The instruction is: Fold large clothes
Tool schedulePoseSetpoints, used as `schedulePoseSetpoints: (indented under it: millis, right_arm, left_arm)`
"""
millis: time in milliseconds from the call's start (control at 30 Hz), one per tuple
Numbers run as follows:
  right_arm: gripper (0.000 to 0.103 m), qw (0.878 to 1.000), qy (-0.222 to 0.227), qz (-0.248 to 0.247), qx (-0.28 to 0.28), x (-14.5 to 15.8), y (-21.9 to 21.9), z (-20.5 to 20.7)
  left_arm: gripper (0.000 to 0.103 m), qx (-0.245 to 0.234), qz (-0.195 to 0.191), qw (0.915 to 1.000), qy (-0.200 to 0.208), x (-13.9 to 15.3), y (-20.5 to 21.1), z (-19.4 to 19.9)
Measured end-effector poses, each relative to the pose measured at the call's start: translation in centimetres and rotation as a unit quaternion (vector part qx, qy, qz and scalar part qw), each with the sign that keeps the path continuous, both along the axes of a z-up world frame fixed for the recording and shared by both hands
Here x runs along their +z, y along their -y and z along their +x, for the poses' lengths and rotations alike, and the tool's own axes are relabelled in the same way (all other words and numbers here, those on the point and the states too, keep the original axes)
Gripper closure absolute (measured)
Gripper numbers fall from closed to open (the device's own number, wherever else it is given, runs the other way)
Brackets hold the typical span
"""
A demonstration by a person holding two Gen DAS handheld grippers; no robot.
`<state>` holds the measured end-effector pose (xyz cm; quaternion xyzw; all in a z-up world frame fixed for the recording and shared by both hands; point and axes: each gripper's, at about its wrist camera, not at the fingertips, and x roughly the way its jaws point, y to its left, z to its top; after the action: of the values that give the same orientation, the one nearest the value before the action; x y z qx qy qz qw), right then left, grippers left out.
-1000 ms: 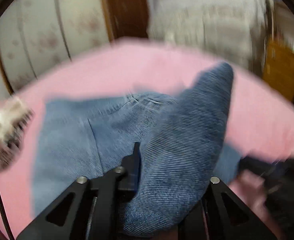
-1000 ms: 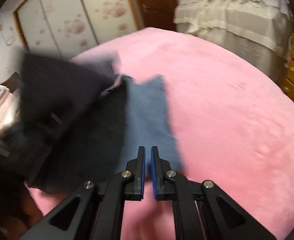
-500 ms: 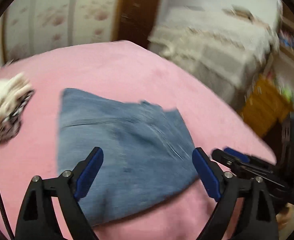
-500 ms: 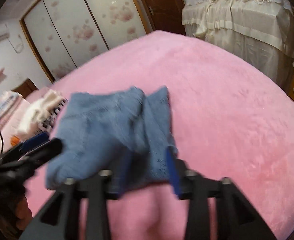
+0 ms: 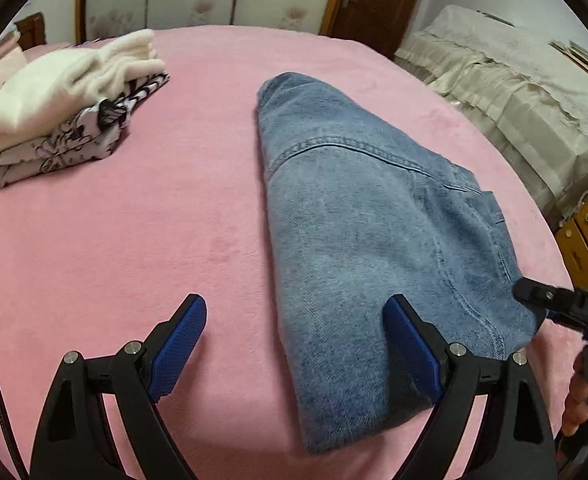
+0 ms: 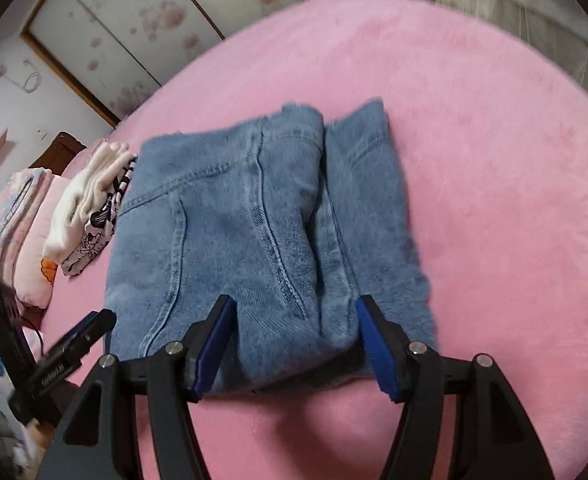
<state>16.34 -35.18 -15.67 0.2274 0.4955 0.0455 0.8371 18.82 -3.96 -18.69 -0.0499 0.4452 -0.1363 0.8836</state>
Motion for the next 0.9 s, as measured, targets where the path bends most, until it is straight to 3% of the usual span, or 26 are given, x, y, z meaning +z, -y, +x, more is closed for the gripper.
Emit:
schedulePoseSetpoints:
  millis: [67,200,267,400,467,567,633,667,800,900]
  right_arm:
    - [0.039,1.000,-0.013,0.001,0.011,-0.4,-0.4,0.7]
    - [0.081,0.999,-0.016,0.024,0.035,-0.3,-0.7,1.4]
    - [0.084,0.999,0.027,0.007,0.044,1.6,-1.0,0.6]
    - [0.085,0.991,0.125,-0.037,0.021,6.0,-0.7,-2.3]
    - [0.085,0.988,0.142,-0.059,0.005,6.1,0.2,-3.2]
    - [0.085,0.992,0.105,-0.073,-0.006,2.7,1.1,-2.7]
    - [0.082,0.994,0.063,-0.090,0.002,-0.5,0.7,-2.2]
    - [0.078,0.994,0.063,-0.095,-0.001,-0.7,0.7,-2.4]
    - [0.065,0.992,0.084,-0.091,-0.026,2.4,1.3,-3.0]
    - [0.061,0.987,0.111,-0.117,-0.019,5.1,0.8,-2.1]
  left_arm:
    - [0.013,-0.010,0.004,0.9999,0.003,-0.3,0.8,0.5]
    - [0.015,-0.032,0.014,0.9994,0.002,-0.1,2.9,0.4]
    - [0.018,-0.041,0.021,0.9989,0.012,0.5,3.8,0.0]
    - [0.018,-0.058,0.015,0.9970,0.048,2.4,5.5,-0.8]
    - [0.018,-0.069,0.016,0.9960,0.054,2.5,6.7,-0.8]
    - [0.023,-0.077,0.038,0.9956,0.038,0.9,8.6,-0.5]
    - [0.023,-0.079,0.079,0.9925,0.049,0.1,9.7,-0.7]
    - [0.023,-0.082,0.087,0.9913,0.054,0.2,10.0,-1.0]
    - [0.023,-0.093,0.079,0.9922,0.024,1.8,9.4,-0.8]
    - [0.023,-0.094,0.055,0.9936,0.028,4.2,8.3,0.3]
